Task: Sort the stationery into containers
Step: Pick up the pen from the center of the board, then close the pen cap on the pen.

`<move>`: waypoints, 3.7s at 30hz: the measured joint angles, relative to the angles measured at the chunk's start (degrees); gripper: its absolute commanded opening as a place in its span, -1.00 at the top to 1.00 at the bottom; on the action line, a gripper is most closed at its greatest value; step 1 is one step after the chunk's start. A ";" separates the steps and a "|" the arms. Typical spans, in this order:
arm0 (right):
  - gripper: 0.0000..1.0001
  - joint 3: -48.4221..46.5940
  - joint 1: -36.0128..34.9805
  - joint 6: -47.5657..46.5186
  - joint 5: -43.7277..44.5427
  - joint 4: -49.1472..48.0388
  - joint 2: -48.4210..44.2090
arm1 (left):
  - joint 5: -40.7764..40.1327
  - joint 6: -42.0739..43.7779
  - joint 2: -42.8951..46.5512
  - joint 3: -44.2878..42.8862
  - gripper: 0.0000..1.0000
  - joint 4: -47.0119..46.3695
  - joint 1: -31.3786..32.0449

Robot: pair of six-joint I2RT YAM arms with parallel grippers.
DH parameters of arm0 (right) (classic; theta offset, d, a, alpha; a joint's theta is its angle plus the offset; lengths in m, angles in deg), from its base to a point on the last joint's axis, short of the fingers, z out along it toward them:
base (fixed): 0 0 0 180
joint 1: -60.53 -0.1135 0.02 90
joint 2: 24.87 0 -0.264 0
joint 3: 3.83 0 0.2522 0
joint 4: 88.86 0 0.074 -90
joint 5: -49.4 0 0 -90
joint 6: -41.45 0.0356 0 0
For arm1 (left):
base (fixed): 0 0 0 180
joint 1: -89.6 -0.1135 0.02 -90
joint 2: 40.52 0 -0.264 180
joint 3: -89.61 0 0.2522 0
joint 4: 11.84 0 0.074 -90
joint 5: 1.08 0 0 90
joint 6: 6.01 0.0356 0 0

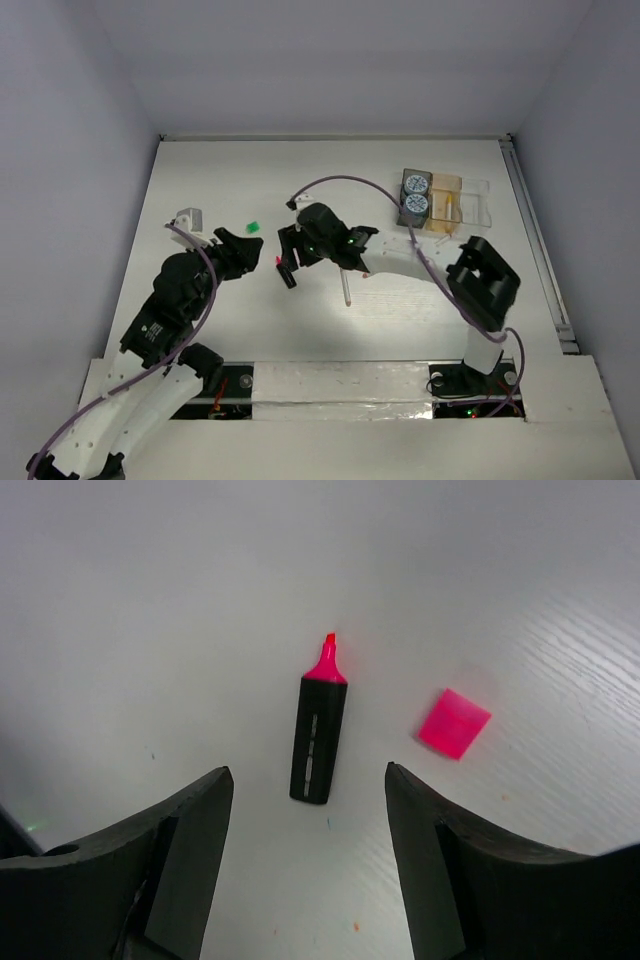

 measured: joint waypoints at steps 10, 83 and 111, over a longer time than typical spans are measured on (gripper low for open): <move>-0.37 -15.63 -0.02 -4.28 -0.42 10.08 16.85 | -4.85 -0.31 6.32 3.08 0.22 2.03 0.00; 0.73 -5.38 1.05 5.97 -8.07 -11.39 0.83 | 7.19 -9.29 -12.33 28.57 0.62 -44.26 0.00; 0.46 4.85 7.45 4.55 -9.22 -8.00 -10.80 | 11.74 -3.78 2.27 36.59 1.00 -39.87 -0.26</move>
